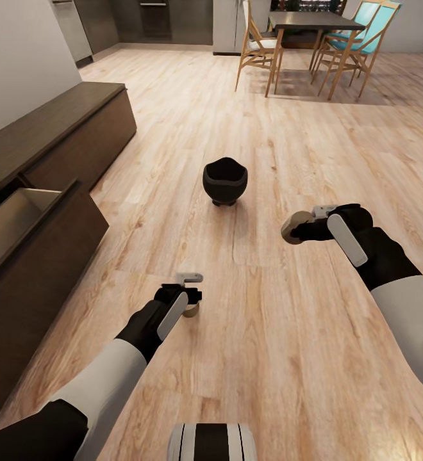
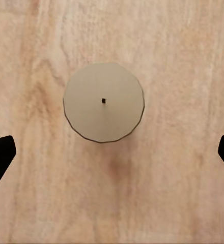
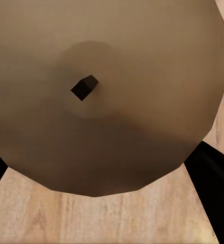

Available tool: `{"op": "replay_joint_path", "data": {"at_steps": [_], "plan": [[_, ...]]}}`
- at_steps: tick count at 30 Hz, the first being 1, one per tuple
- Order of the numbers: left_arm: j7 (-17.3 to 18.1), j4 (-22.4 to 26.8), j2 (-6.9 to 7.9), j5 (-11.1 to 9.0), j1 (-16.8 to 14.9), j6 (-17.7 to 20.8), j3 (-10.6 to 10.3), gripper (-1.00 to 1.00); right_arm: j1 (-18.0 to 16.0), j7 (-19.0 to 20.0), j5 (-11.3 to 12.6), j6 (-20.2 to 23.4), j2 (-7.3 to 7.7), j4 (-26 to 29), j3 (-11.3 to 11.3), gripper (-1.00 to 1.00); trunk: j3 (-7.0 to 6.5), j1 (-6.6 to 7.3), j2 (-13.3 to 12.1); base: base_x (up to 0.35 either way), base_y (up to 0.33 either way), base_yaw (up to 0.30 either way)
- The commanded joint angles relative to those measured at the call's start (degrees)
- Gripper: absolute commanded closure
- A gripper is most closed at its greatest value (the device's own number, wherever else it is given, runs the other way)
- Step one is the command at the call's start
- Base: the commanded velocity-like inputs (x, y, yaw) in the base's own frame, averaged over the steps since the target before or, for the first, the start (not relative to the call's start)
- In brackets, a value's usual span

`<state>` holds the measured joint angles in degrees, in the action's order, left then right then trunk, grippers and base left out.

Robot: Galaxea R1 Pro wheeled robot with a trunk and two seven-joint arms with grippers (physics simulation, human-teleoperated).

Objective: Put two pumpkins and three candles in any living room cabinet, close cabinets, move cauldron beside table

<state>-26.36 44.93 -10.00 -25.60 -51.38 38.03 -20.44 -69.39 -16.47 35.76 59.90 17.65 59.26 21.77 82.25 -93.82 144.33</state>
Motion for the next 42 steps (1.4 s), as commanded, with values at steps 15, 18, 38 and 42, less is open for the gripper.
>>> {"op": "replay_joint_path", "data": {"at_steps": [15,18,38,42], "plan": [[-0.41,-0.22,0.0,-0.68,-0.04,-3.55,-0.08,-1.0,-0.09,-0.52,0.71,0.1,0.37,0.07,0.12,1.0,0.04,0.01,0.02,0.038,-0.077,0.0],[-0.52,-0.25,0.0,-0.66,-0.04,-4.36,-0.06,-1.0,-0.06,-0.51,0.71,0.1,0.79,0.07,0.11,1.0,0.04,0.01,0.02,0.013,-0.02,0.0],[-0.45,-2.51,0.08,-0.53,-0.04,-8.08,0.21,-1.0,-0.07,-0.41,0.71,0.1,2.5,0.07,0.03,1.0,0.04,0.01,0.02,0.001,-0.002,0.0],[-0.34,-2.66,0.14,-0.55,-0.04,-8.09,0.34,-1.0,-0.07,-0.41,0.71,0.1,3.14,0.08,0.02,1.0,0.49,-0.04,0.04,0.0,0.0,0.0]]}}
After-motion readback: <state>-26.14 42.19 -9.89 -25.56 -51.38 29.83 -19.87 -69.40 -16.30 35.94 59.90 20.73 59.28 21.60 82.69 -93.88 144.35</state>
